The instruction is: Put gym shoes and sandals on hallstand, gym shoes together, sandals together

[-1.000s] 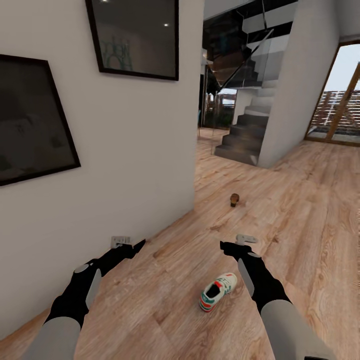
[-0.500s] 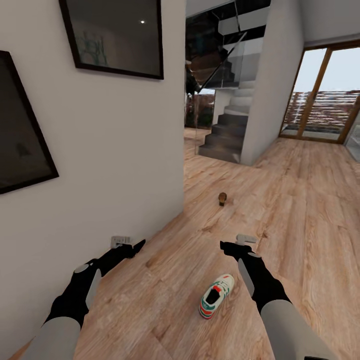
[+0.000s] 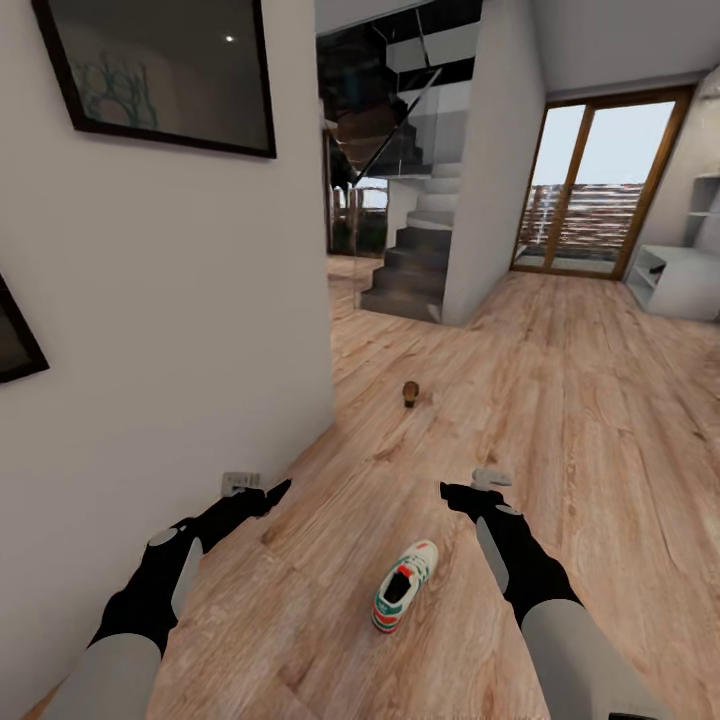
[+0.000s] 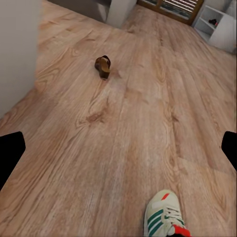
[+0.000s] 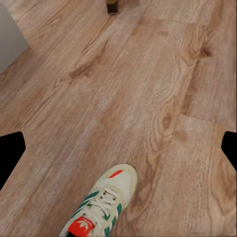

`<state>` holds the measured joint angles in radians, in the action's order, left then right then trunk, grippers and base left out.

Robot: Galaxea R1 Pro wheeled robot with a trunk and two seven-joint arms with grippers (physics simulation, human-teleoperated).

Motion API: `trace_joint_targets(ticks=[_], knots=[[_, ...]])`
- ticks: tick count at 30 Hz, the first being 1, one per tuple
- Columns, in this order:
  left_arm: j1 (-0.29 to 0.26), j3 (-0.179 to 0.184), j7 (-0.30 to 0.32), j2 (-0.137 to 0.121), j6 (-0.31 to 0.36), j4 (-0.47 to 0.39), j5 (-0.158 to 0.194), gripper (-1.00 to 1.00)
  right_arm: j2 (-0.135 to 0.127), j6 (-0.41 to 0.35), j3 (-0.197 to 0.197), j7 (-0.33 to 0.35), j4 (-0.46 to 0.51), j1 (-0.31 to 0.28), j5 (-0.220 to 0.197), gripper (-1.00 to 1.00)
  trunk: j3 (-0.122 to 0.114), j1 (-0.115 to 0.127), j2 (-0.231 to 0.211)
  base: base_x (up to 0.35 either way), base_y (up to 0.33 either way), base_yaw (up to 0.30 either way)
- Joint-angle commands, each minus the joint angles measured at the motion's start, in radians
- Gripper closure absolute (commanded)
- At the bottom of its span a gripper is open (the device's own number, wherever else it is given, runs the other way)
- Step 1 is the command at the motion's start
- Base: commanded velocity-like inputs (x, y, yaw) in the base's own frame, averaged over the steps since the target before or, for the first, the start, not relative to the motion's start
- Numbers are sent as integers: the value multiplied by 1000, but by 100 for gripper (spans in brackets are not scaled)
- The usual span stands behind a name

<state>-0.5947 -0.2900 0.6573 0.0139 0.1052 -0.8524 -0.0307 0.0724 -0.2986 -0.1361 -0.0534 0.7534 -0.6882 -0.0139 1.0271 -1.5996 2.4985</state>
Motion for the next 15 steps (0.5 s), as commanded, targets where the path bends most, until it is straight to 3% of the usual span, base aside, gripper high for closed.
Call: trace_joint_targets(ticks=[1, 8, 15], knots=[[-1, -6, 8, 1, 10, -2, -3, -100, 1, -5, -2, -2, 1, -1, -1, -100, 1, 0, 0, 0, 0, -254], [-1, -6, 8, 1, 10, -2, -3, -100, 1, -5, -2, -2, 1, -1, -1, -100, 1, 0, 0, 5, 38, -254], [-1, -6, 8, 1, 10, -2, -3, -100, 1, -5, -2, -2, 1, -1, -1, -100, 1, 0, 0, 101, 231, -254]])
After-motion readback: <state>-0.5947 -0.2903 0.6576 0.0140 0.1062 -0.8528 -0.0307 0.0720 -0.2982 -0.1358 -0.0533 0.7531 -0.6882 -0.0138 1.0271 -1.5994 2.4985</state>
